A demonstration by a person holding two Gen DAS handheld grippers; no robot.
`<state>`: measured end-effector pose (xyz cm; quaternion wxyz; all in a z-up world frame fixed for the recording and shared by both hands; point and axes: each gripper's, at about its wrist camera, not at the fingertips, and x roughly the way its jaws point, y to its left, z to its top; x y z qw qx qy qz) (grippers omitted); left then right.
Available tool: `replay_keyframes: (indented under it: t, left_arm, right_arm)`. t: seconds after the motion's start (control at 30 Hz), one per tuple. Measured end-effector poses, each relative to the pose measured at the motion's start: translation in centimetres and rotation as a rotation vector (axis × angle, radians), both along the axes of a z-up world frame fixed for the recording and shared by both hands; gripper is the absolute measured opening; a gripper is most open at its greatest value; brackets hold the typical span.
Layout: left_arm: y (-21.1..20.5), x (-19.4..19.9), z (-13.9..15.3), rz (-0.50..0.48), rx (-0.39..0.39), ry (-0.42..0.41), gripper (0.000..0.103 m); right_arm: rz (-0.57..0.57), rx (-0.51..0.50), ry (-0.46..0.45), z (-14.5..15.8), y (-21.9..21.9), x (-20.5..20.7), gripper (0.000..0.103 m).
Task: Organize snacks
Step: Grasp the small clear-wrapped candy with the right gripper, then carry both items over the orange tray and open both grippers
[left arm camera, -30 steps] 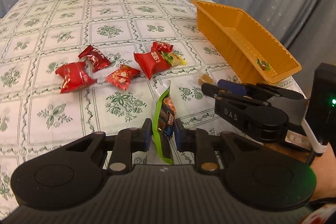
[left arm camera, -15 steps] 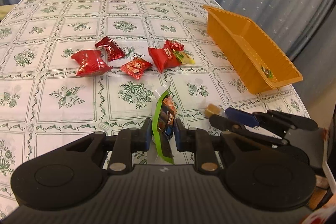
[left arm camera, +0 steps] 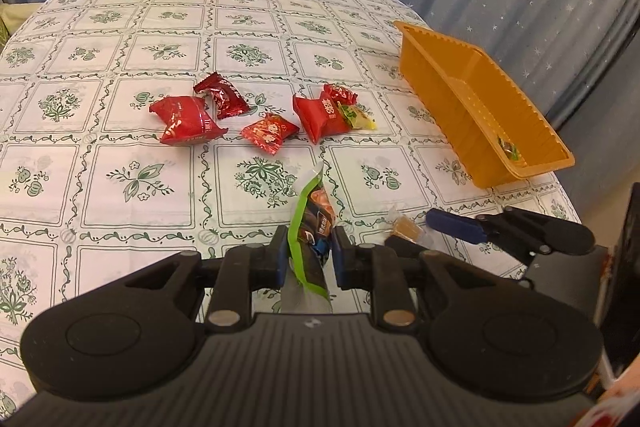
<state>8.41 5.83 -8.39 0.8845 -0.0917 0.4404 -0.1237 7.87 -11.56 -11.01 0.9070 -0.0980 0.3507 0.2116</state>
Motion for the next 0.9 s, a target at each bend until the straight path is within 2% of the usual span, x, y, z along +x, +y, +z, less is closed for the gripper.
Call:
replay_keyframes:
  t: [0.07, 0.1, 0.13, 0.23, 0.43, 0.63, 0.9]
  left_arm:
    - [0.0, 0.0, 0.1, 0.004, -0.001, -0.001, 0.019]
    - [0.0, -0.1, 0.1, 0.005, -0.002, -0.002, 0.019]
    - [0.0, -0.1, 0.1, 0.007, -0.002, -0.001, 0.019]
    - [-0.2, -0.2, 0.4, 0.017, -0.002, -0.003, 0.019]
    - [-1.2, -0.4, 2.0, 0.031, -0.009, -0.028, 0.019]
    - [-3.3, -0.3, 3.3, 0.003, 0.003, -0.058, 0.018]
    - [-6.2, -0.1, 4.8, -0.039, 0.004, -0.085, 0.018]
  right_arm:
    - [0.017, -0.015, -0.012, 0.0, 0.2, 0.2, 0.041]
    - [0.024, -0.014, -0.005, 0.0, 0.3, 0.3, 0.036]
    - [0.032, -0.015, 0.006, 0.1, 0.3, 0.3, 0.021]
    - [0.017, -0.001, 0.021, 0.4, 0.1, 0.1, 0.021]
    - [-0.041, 0.04, -0.015, 3.0, -1.4, -1.0, 0.021]
    - [-0.118, 0.076, -0.062, 6.0, -4.2, -1.4, 0.021]
    - [-0.198, 0.095, -0.112, 8.4, -8.1, -1.9, 0.021]
